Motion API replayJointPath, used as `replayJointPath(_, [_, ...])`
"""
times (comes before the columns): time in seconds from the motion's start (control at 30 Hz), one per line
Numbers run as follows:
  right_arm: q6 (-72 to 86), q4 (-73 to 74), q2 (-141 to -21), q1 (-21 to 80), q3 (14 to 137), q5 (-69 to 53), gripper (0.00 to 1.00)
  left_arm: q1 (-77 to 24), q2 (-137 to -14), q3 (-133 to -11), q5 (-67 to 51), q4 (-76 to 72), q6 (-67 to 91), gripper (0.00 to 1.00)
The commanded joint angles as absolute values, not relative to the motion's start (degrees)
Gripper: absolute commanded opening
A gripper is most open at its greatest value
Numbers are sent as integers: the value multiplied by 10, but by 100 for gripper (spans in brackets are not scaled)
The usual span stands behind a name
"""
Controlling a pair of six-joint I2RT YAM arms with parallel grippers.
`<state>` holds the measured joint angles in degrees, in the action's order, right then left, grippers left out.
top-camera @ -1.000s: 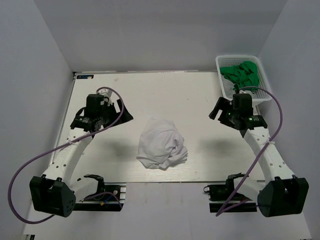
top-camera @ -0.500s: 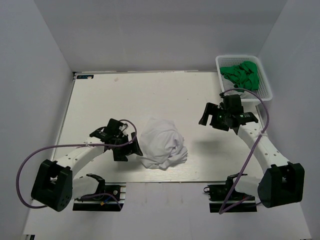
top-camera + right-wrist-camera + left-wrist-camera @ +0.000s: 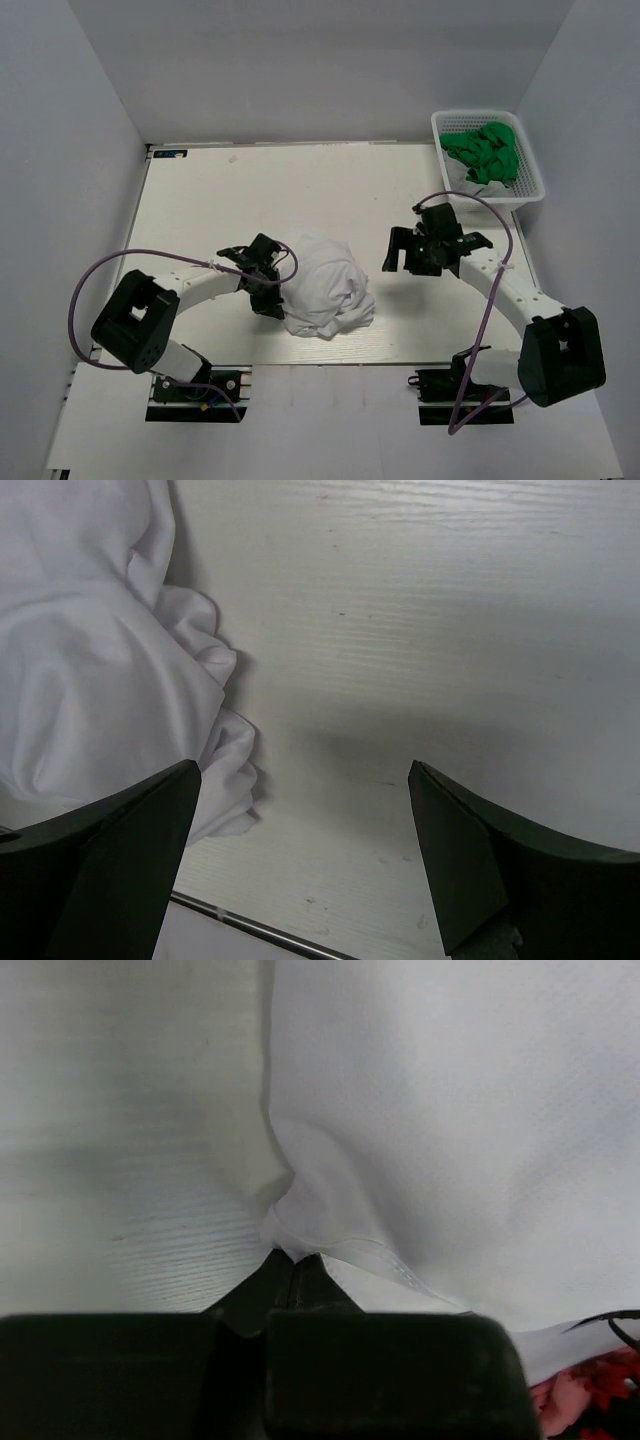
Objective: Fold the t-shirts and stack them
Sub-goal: Flatten out the tshirt
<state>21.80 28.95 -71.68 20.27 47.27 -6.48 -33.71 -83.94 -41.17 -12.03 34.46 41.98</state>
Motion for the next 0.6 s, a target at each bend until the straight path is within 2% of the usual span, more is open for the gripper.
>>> replayJointPath(0.0, [205,245,-733,229,464,-62,90,-339,-831,-443,-83,346,420,0])
replayJointPath(0.27, [208,217,-886,287,554,-40,90,-339,-774,-438,-78,327,425,0])
replayJointPath(0.43, [215,209,-939,323,577,-31,90,-339,-752,-438,-64,327,425,0])
replayJointPath(0.5, [225,203,-962,331,583,-22,87,-339,-747,-438,-64,327,425,0])
replayJointPath(0.57, [229,204,-979,340,589,-14,79,-339,-747,-444,-57,327,425,0])
